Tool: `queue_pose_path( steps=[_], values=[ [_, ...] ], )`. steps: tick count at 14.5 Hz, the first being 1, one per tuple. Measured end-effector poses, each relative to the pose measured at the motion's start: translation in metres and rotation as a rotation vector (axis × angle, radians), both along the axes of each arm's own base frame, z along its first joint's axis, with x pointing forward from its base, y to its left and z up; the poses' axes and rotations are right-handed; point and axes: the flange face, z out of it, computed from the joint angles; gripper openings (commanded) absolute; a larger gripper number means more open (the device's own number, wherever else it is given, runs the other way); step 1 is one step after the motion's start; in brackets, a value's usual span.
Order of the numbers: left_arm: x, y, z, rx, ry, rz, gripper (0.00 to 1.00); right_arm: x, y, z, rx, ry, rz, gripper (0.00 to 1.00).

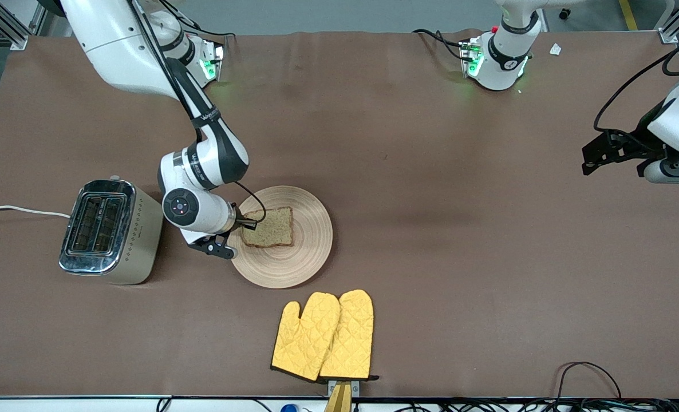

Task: Move plate and put bread in toaster
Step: 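Lift the bread slice with the right gripper over the toaster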

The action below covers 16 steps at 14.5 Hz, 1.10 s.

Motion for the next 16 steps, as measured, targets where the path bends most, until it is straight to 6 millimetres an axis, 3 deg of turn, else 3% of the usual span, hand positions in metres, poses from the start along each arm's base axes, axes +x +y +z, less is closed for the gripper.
queue_pose_path(
  steps=[4,10,13,16],
  values=[
    [0.000,0.000,0.000,0.000,0.000,0.001,1.00,0.017,0.002,0.063,-0.021,0.067,0.023,0.00],
    [0.000,-0.002,0.000,0.000,-0.001,-0.003,1.00,0.022,-0.026,0.153,-0.251,0.069,0.112,0.00],
    [0.000,-0.002,0.001,0.000,-0.001,-0.004,1.00,0.025,-0.030,0.188,-0.409,0.038,0.161,0.00],
    [0.000,-0.002,0.001,0.000,-0.002,-0.003,1.00,0.023,-0.026,0.210,-0.590,-0.020,0.217,0.00]
  ],
)
